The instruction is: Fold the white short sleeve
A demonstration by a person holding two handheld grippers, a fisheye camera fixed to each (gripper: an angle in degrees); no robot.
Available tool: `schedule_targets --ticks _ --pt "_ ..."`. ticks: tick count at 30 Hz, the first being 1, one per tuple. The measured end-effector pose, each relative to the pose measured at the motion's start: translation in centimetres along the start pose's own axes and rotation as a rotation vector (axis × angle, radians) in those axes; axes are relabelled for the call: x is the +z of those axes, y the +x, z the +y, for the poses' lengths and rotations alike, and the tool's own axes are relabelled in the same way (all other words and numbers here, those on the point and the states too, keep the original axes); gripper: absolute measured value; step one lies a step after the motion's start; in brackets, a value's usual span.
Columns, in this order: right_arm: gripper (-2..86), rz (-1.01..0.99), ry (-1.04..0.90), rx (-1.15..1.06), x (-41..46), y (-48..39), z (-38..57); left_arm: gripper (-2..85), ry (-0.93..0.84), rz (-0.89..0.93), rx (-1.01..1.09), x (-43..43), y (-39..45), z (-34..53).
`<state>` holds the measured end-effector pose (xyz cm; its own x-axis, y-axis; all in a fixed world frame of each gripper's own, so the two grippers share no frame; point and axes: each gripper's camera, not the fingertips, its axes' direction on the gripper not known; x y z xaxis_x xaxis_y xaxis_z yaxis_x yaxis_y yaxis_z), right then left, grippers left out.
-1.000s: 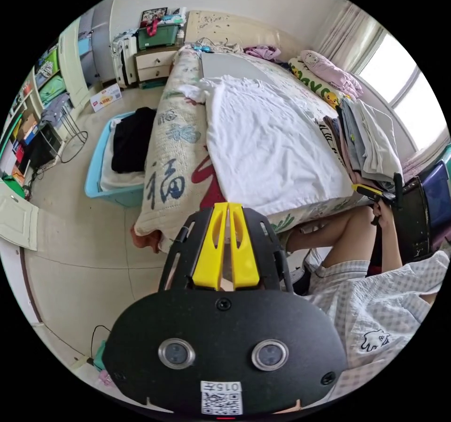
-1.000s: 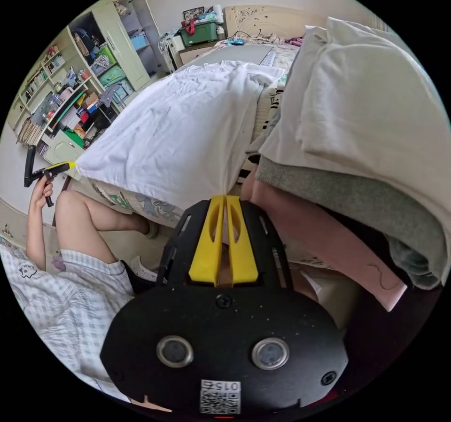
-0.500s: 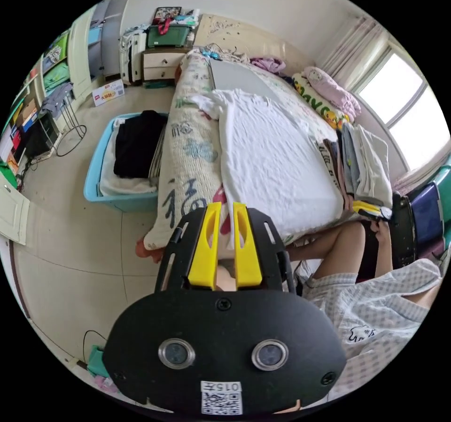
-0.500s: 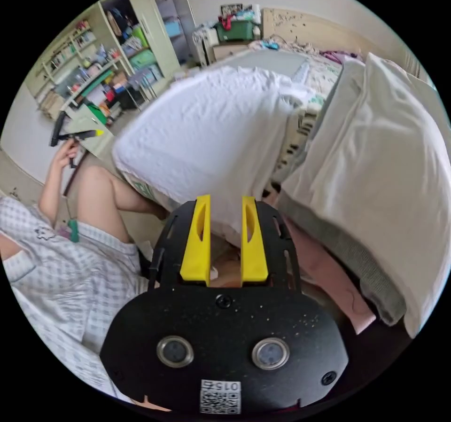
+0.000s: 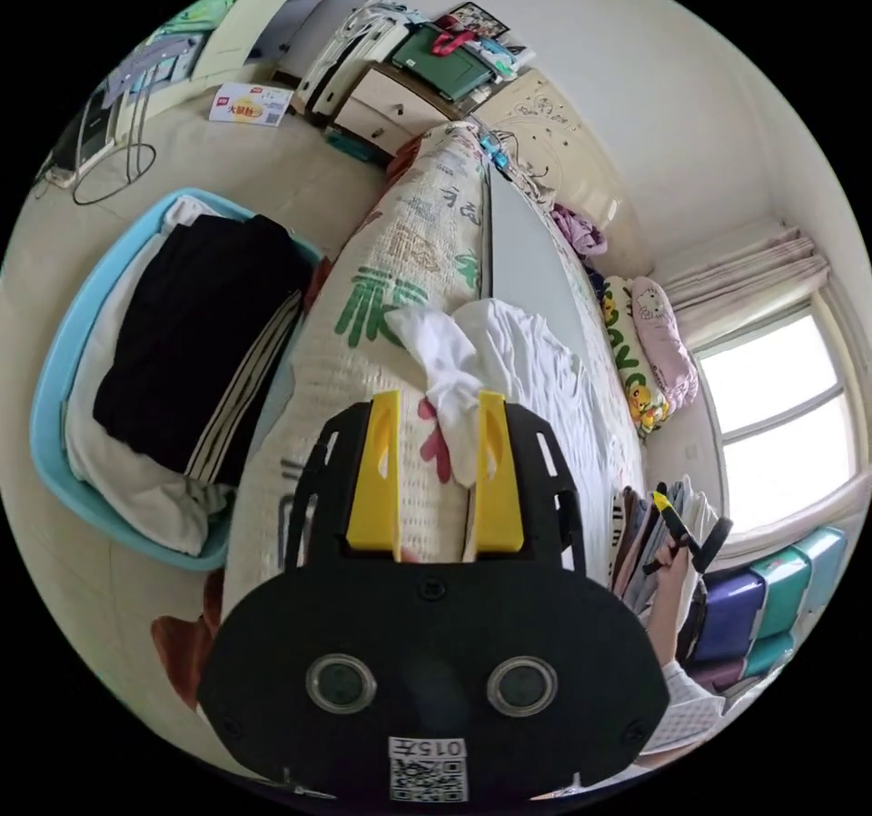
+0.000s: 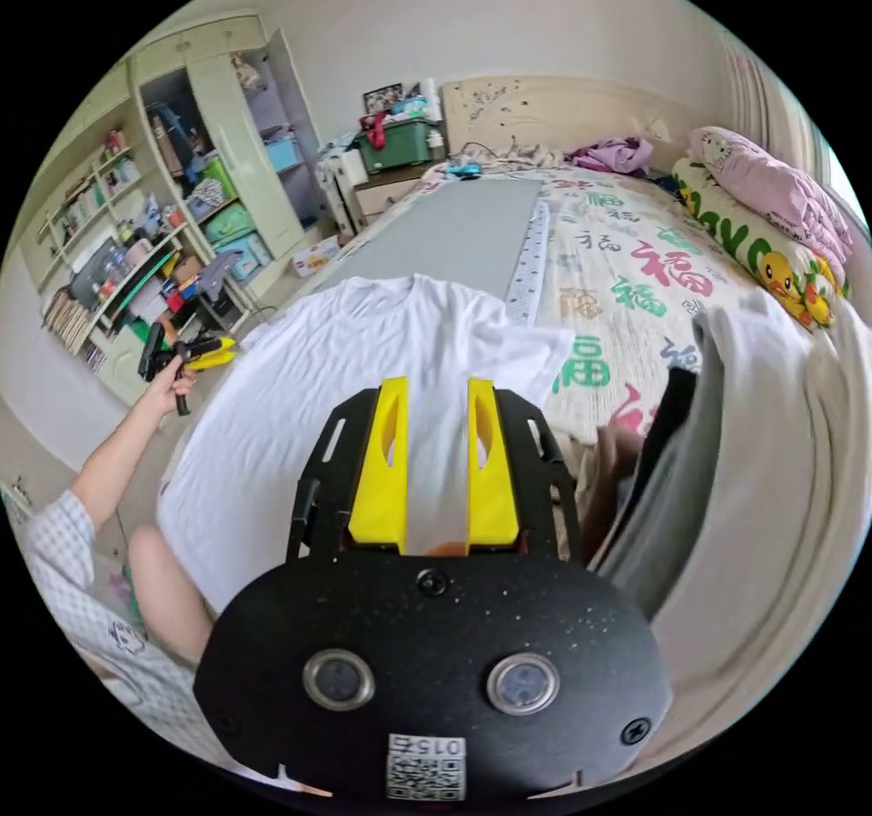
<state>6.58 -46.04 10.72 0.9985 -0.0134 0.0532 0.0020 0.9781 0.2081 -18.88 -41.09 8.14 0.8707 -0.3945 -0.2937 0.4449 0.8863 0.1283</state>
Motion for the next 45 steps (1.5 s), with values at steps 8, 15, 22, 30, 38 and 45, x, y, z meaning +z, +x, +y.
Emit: schedule_targets --ticks 8,15,22,30,38,45 --pt "11.5 0.143 -0.155 0.03 11.5 4.4 -9.6 0.6 -0.189 -0.271 0.295 1.0 5.9 -7.4" --pt "10.7 0.257 -0.333 -0.055 18.3 4.0 -11.6 0.2 -0.199 -0.523 0.377 3.0 9.1 -8.8" --pt "2.9 0.4 -0.279 -0.02 18.8 5.0 -12.9 2.7 -0.319 -0.649 0.41 7.1 10.6 -7.5" --pt "4.9 0.283 -0.094 -0.057 16.3 1.7 -14.2 6.3 0.011 -0.604 0.522 2.7 18.9 -7.1" --pt "0.1 0.245 -0.247 -0.172 22.9 -5.8 -14.3 -0.3 -0.171 -0.408 0.591 13.7 23.5 -4.9" --pt "-0.5 0.33 -0.199 -0.134 24.5 -4.7 -14.0 -0.6 -0.08 -0.491 0.573 15.9 21.5 -5.3"
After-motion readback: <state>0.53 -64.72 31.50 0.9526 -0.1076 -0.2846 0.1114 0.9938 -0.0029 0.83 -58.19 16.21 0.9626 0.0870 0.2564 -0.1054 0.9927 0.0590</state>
